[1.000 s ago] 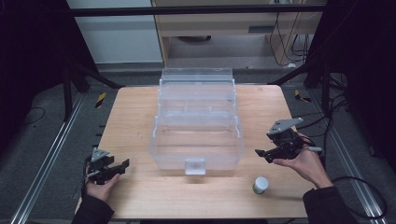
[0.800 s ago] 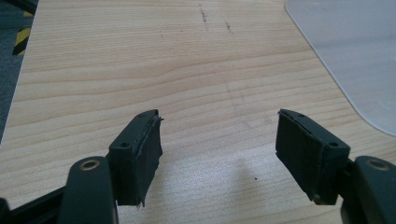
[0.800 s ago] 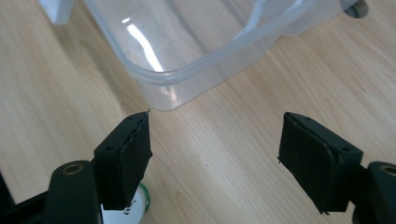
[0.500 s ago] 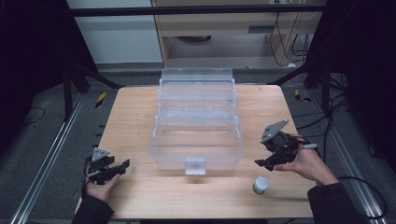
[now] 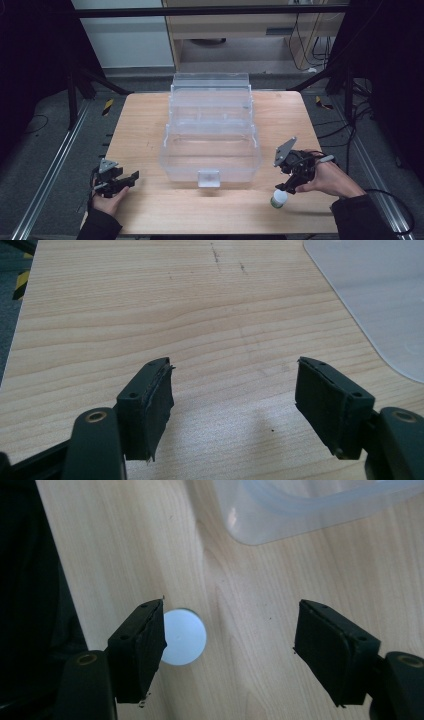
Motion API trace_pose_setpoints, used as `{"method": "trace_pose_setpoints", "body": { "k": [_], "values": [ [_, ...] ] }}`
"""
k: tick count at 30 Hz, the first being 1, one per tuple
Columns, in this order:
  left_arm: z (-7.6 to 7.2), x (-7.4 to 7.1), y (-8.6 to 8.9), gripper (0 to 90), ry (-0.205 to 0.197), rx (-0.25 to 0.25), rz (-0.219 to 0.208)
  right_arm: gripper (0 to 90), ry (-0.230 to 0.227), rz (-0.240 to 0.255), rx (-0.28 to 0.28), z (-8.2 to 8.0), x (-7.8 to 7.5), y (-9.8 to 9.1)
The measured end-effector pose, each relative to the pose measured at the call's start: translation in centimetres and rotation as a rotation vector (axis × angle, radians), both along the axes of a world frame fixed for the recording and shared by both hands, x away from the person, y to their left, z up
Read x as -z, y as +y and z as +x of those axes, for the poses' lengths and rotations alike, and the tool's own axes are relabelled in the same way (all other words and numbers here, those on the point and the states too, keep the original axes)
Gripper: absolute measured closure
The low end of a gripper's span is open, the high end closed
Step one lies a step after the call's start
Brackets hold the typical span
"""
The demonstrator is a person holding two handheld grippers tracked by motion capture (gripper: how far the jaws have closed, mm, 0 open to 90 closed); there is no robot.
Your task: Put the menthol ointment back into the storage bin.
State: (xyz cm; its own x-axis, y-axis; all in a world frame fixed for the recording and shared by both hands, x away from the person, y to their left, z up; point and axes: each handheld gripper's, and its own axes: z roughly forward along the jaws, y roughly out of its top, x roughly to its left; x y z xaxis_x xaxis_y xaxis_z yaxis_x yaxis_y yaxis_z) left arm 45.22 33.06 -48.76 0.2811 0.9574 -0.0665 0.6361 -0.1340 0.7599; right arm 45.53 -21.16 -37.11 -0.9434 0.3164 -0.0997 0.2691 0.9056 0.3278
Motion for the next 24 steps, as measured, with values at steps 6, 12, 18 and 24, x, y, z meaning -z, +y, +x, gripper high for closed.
{"method": "trace_pose_setpoints", "body": {
  "k": [6,12,18,24],
  "values": [
    [0.0,0.0,-0.1,30.5,0.004,0.002,-0.002,30.1,0.036,-0.042,-0.046,-0.4,0.5,0.5],
    [0.0,0.1,-0.1,30.5,0.003,0.001,-0.005,31.7,0.069,-0.072,-0.076,-0.8,1.4,0.6],
    [0.0,0.1,-0.1,30.5,0.002,0.001,-0.004,31.8,0.079,-0.100,-0.091,-1.2,2.5,0.7],
    [0.1,0.1,-0.1,30.5,0.002,0.001,-0.002,31.8,0.084,-0.122,-0.111,-1.5,3.4,0.6]
  ]
}}
